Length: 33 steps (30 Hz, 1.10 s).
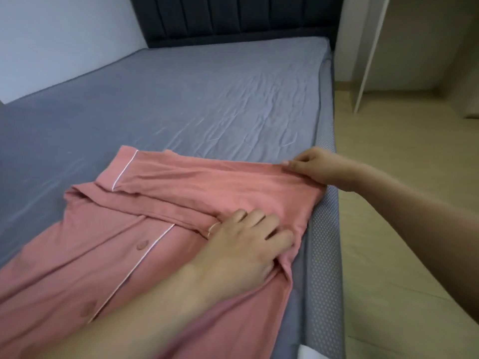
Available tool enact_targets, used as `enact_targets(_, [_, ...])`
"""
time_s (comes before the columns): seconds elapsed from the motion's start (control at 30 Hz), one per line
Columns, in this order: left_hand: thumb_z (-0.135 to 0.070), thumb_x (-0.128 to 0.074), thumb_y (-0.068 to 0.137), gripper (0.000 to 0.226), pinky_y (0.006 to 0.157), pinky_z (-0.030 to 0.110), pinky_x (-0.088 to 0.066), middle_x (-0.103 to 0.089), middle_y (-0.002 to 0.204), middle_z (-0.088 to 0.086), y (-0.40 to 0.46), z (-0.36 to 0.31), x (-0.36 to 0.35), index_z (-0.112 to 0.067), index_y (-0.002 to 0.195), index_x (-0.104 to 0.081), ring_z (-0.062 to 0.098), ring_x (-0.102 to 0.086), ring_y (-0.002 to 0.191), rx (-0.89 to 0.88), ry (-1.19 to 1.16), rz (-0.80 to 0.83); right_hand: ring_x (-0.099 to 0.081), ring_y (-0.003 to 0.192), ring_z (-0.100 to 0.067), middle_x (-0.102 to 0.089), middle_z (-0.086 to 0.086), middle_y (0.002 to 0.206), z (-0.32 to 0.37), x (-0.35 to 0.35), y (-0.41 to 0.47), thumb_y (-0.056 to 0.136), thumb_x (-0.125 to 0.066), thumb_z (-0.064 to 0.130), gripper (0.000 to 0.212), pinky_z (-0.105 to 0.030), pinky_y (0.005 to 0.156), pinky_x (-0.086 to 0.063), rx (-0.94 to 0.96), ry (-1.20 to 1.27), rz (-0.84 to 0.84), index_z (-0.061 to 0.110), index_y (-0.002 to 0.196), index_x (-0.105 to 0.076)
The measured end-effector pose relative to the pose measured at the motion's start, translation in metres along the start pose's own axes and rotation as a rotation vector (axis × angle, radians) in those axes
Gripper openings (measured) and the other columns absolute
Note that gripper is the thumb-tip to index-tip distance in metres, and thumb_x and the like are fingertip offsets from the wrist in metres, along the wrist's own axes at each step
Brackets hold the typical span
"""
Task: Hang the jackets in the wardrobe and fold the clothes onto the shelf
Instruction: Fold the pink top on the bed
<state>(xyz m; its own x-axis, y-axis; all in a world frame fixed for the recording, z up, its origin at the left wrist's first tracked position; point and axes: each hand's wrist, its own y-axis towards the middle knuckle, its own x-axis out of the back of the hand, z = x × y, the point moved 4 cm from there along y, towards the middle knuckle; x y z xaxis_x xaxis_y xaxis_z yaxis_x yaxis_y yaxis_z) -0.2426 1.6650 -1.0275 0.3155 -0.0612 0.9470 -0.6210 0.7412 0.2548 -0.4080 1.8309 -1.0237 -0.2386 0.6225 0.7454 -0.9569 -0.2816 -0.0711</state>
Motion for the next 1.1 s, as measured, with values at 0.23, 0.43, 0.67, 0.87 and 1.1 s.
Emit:
enact_targets(0.23, [-0.016, -0.048, 0.088, 0.015, 0.080, 0.031, -0.044, -0.056, 0.090, -0.002, -0.025, -0.008, -0.010, -0.017, 0.101, -0.056, 0.023, -0.054, 0.088, -0.022, -0.261, 0.174, -0.061, 0.083, -0.025, -0.063, 0.001, 0.078, 0.009, -0.013, -0.002, 0.093, -0.047, 0.054, 0.044, -0.029, 0.066, -0.039, 0.042, -0.651, 0.045, 0.016, 0.070, -0.056])
enact_targets(0.43, [-0.019, -0.046, 0.073, 0.029, 0.064, 0.031, -0.052, -0.060, 0.083, -0.009, -0.041, 0.089, 0.009, -0.031, 0.095, -0.061, 0.012, -0.057, 0.068, 0.812, -0.880, -0.230, -0.057, 0.101, -0.030, -0.060, -0.013, 0.117, 0.062, -0.027, 0.031, 0.093, -0.044, 0.043, 0.028, -0.035, 0.078, -0.041, 0.162, -0.540, -0.142, 0.018, 0.098, -0.056])
enact_targets(0.67, [-0.019, -0.054, 0.089, 0.037, 0.052, 0.028, -0.044, -0.053, 0.068, 0.012, -0.132, 0.232, -0.022, -0.001, 0.121, -0.059, 0.026, -0.050, 0.053, 1.855, -0.848, -0.527, -0.040, 0.131, -0.037, -0.041, -0.020, 0.143, 0.139, -0.131, 0.077, 0.096, -0.035, 0.051, 0.057, -0.044, 0.106, -0.032, 0.294, -0.458, 0.074, 0.016, 0.141, -0.037])
enact_targets(0.87, [-0.016, -0.049, 0.096, 0.040, 0.089, 0.032, -0.049, -0.061, 0.120, 0.021, -0.128, 0.287, -0.034, -0.001, 0.132, -0.053, 0.028, -0.060, 0.096, 1.880, -0.932, -0.512, -0.036, 0.130, -0.034, -0.037, -0.013, 0.140, 0.134, -0.155, 0.088, 0.096, -0.034, 0.054, 0.057, -0.046, 0.105, -0.028, 0.259, -0.426, -0.070, 0.015, 0.137, -0.038])
enact_targets(1.1, [-0.009, -0.045, 0.090, 0.032, 0.094, 0.047, -0.040, -0.055, 0.126, 0.024, -0.141, 0.277, -0.025, -0.005, 0.122, -0.045, 0.043, -0.051, 0.116, 1.608, 0.089, -0.160, -0.022, 0.141, -0.025, -0.014, -0.002, 0.158, 0.122, -0.165, 0.051, 0.083, -0.005, 0.071, 0.085, -0.057, 0.110, -0.012, 0.413, -0.600, -0.054, 0.025, 0.154, -0.006])
